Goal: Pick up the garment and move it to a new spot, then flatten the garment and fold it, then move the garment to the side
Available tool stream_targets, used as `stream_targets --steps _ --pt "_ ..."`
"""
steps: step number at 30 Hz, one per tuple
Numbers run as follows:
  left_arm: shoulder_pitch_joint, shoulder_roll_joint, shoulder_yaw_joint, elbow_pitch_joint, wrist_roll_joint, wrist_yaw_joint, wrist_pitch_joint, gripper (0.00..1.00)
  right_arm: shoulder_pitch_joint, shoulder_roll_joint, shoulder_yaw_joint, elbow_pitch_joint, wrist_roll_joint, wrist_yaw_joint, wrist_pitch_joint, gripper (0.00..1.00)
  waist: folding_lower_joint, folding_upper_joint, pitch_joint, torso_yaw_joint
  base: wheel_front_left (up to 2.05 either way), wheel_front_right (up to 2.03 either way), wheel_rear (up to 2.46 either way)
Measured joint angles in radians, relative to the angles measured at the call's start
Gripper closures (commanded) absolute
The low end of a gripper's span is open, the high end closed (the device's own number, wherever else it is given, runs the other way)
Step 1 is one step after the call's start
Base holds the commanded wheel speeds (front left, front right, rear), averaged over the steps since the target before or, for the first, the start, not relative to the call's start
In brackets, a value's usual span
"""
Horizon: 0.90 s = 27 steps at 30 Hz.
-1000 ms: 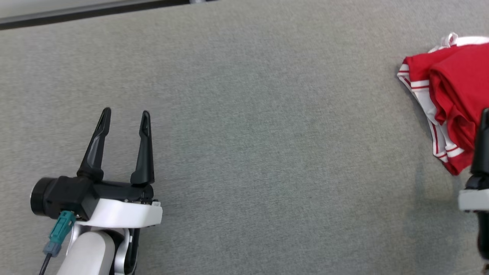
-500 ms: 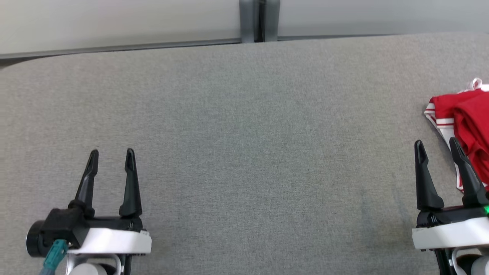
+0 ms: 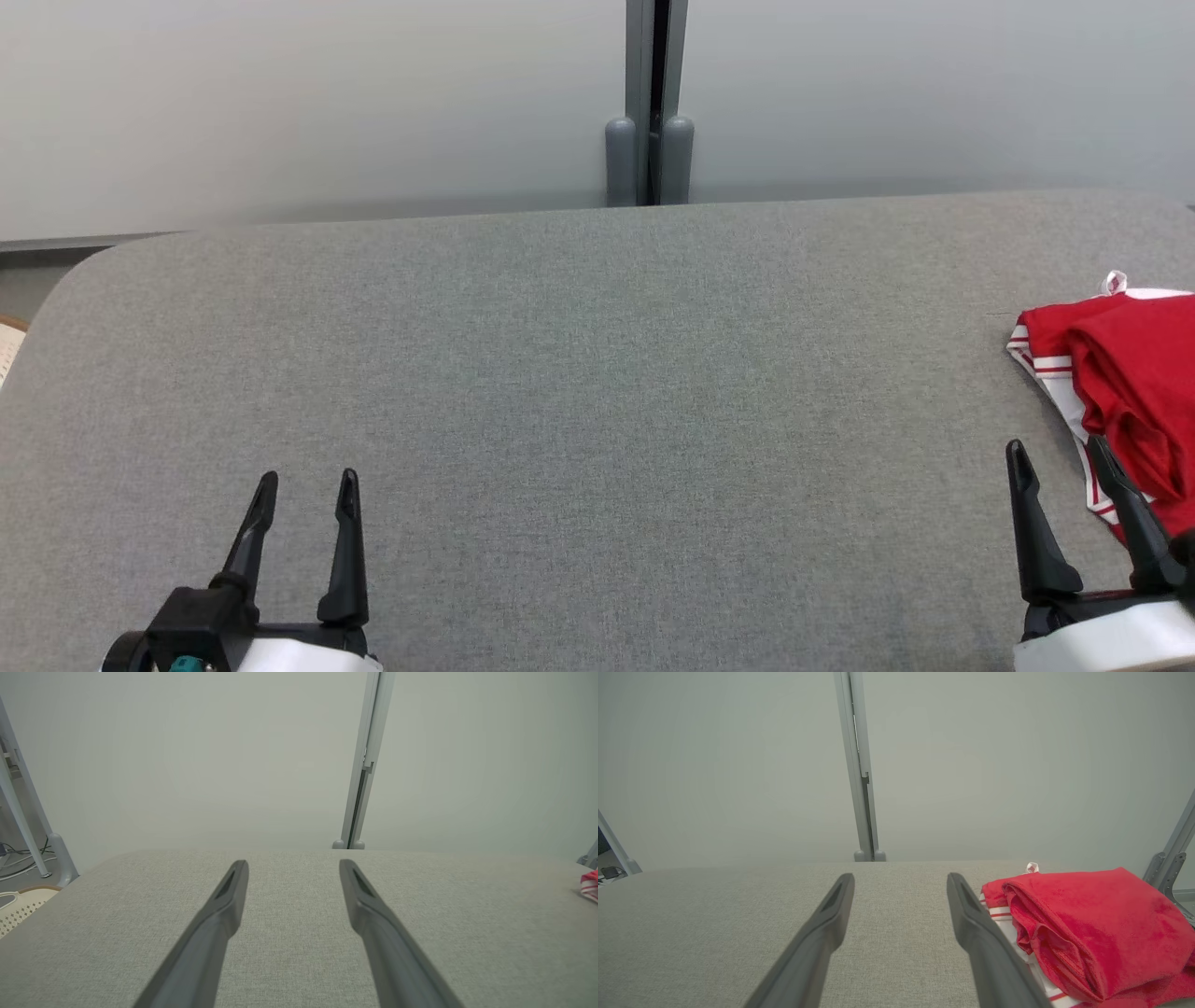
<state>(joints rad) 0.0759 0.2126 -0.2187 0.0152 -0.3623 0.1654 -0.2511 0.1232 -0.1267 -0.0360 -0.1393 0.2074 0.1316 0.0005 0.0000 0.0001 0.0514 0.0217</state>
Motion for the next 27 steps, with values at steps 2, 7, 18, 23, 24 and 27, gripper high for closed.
stream_targets --steps 2,7,18,23,24,27 --pt "0.006 0.0 -0.003 0.005 0.0 0.0 0.001 0.0 0.007 0.0 -0.002 -0.001 0.0 0.0 0.002 0.0 0.0 0.0 -0.01 0.001 0.0 0.0 0.0" --pt "0.037 0.006 -0.01 0.015 -0.002 0.0 0.006 0.0 0.044 0.003 -0.012 -0.019 0.0 0.0 0.025 0.0 0.0 0.0 -0.053 0.004 0.0 0.0 0.0" --pt "0.04 0.019 -0.019 0.031 -0.005 0.006 0.026 0.0 0.056 0.009 -0.016 -0.046 -0.002 0.0 0.046 0.0 0.0 0.0 -0.062 -0.001 0.0 0.0 0.0" --pt "0.039 0.02 -0.02 0.035 -0.005 0.011 0.026 0.0 0.057 0.01 -0.016 -0.05 -0.003 0.0 0.049 0.0 0.0 0.0 -0.062 -0.001 0.0 0.0 0.0" --pt "0.039 0.021 -0.021 0.036 -0.005 0.012 0.026 0.0 0.057 0.011 -0.016 -0.051 -0.003 0.0 0.049 0.0 0.0 0.0 -0.062 -0.001 0.0 0.0 0.0" --pt "0.039 0.022 -0.021 0.037 -0.005 0.013 0.026 0.0 0.057 0.011 -0.016 -0.054 -0.003 0.0 0.05 0.0 0.0 0.0 -0.062 -0.002 0.0 0.0 0.0"
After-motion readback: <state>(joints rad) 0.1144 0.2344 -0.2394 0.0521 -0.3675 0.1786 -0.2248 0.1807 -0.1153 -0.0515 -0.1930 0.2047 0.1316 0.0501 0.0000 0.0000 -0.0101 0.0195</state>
